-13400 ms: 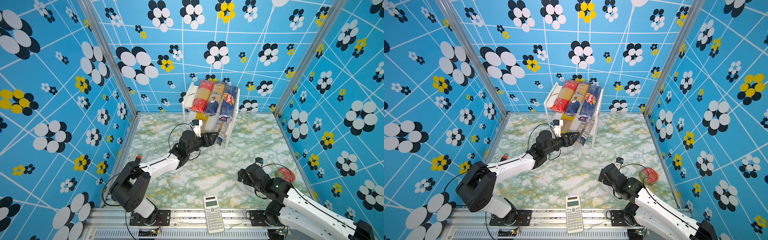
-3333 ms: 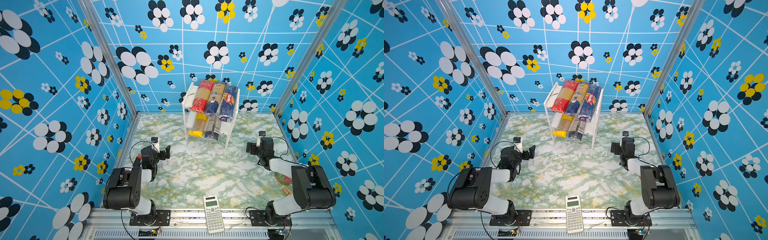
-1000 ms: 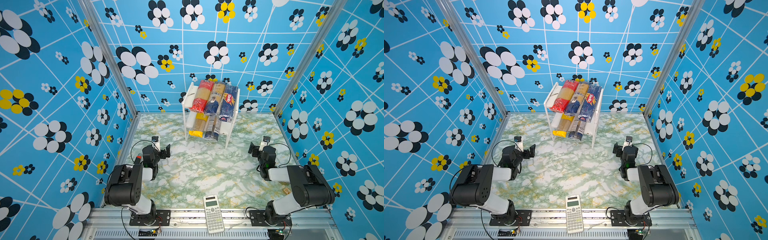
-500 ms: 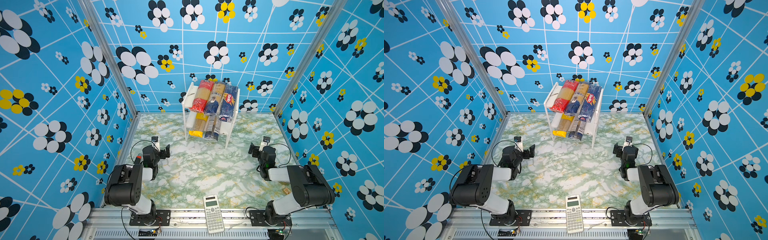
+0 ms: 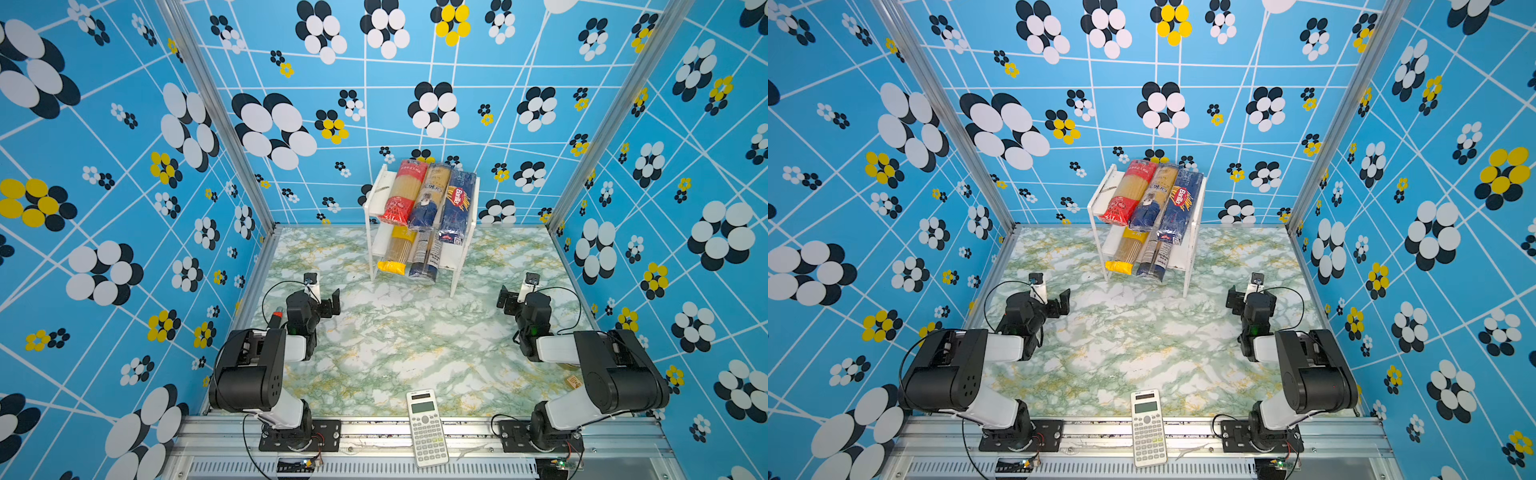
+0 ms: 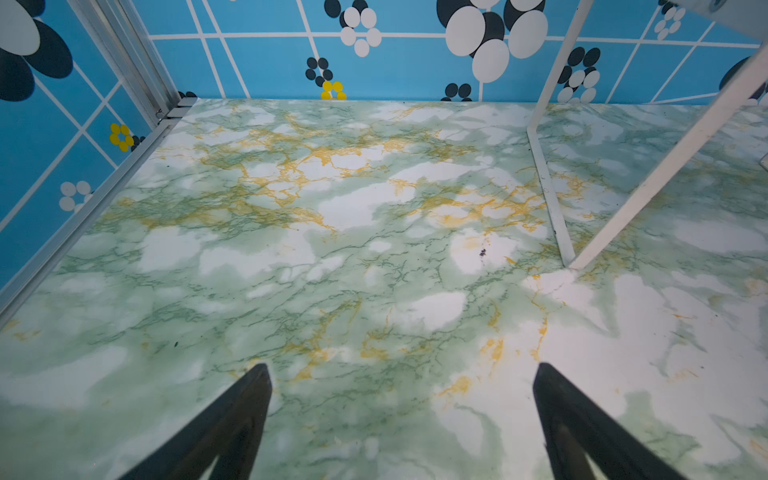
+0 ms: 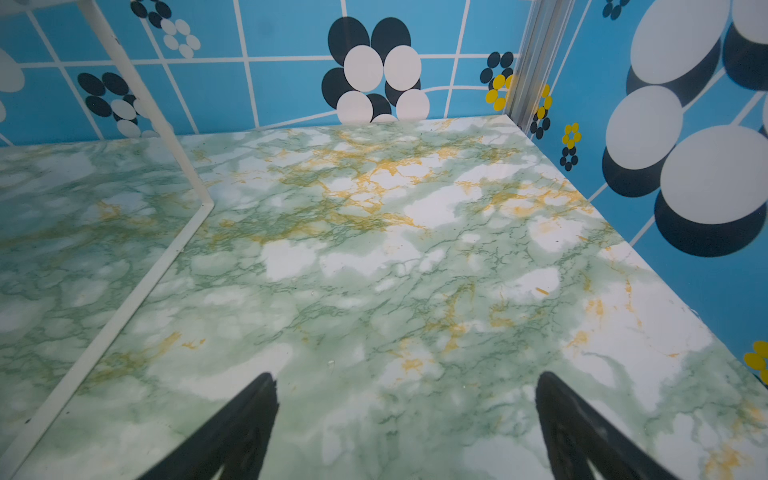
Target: Place and organize the pasta boxes and bags onto the shelf
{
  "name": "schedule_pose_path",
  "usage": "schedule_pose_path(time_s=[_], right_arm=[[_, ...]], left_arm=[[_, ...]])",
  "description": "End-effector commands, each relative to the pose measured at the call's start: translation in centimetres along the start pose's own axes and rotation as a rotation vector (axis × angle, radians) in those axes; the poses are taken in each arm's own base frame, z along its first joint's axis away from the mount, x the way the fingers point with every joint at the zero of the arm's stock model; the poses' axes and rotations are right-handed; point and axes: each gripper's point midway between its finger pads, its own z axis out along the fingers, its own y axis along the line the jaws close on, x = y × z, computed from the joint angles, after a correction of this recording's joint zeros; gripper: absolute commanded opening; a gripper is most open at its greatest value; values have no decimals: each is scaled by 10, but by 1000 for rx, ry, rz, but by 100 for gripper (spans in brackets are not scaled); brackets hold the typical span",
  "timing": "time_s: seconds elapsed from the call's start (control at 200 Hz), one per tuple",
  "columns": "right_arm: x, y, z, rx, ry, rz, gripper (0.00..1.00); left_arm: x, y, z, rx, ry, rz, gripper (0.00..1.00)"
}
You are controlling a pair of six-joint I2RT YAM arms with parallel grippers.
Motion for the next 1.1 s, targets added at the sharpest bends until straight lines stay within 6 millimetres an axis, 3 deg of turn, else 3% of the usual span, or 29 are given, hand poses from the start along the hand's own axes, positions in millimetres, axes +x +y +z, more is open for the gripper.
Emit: schedule_pose_path(time_s=[0.0, 1.095], right_arm=[[-4, 0, 2, 13, -9, -6, 99], [-4, 0, 2, 14, -9, -5, 99]], left_arm=[[-8, 0, 3, -9, -14, 7, 99], [-8, 0, 4, -22, -13, 16, 99]])
